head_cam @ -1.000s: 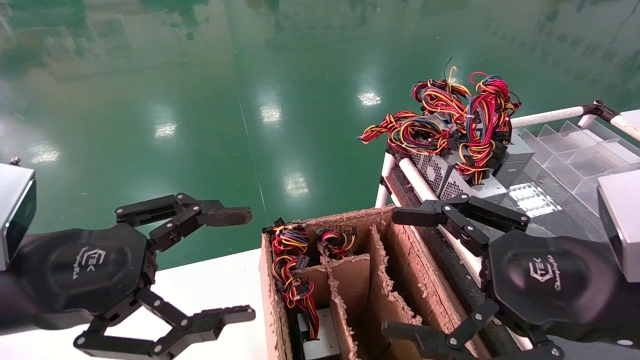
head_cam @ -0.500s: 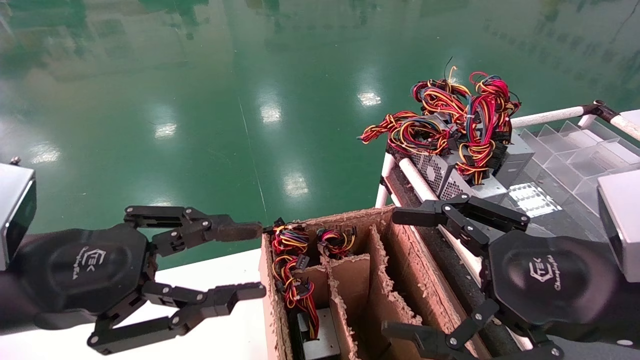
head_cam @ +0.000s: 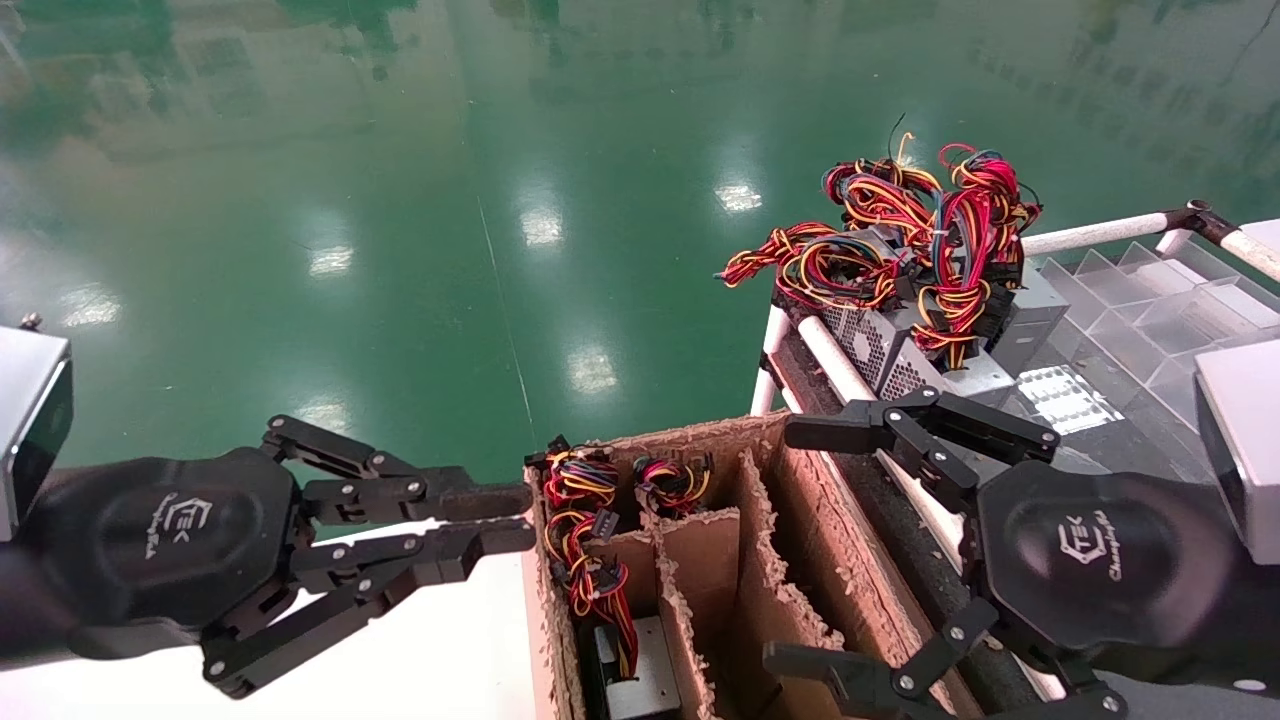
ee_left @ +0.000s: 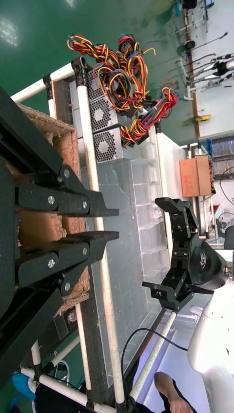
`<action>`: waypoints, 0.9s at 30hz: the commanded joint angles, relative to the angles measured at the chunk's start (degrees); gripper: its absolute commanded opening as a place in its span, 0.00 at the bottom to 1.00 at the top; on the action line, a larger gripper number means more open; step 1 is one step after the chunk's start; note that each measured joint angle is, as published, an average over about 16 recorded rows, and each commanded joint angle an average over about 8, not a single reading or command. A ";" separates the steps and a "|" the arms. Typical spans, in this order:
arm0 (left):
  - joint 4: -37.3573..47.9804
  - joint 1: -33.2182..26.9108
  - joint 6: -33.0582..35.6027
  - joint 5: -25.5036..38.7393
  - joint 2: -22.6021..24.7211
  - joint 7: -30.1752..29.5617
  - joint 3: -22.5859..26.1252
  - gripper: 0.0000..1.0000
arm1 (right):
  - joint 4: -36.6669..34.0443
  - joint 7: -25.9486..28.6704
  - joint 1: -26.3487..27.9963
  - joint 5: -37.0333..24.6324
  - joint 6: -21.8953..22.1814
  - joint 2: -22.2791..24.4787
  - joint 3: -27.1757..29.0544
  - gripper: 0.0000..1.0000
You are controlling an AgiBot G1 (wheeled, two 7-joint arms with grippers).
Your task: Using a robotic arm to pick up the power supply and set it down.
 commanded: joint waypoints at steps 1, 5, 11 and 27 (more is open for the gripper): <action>0.00 0.00 0.00 0.00 0.00 0.00 0.00 0.00 | 0.00 0.00 0.00 0.00 0.00 0.00 0.00 1.00; 0.00 0.00 0.00 0.00 0.00 0.00 0.00 0.26 | 0.00 0.00 0.00 0.00 0.00 0.00 0.00 1.00; 0.00 0.00 0.00 0.00 0.00 0.00 0.00 1.00 | 0.00 0.00 0.00 0.00 0.00 0.00 0.00 1.00; 0.04 -0.02 0.01 -0.01 0.00 0.02 0.03 1.00 | -1.08 1.21 1.20 -4.88 2.37 -1.59 -2.42 1.00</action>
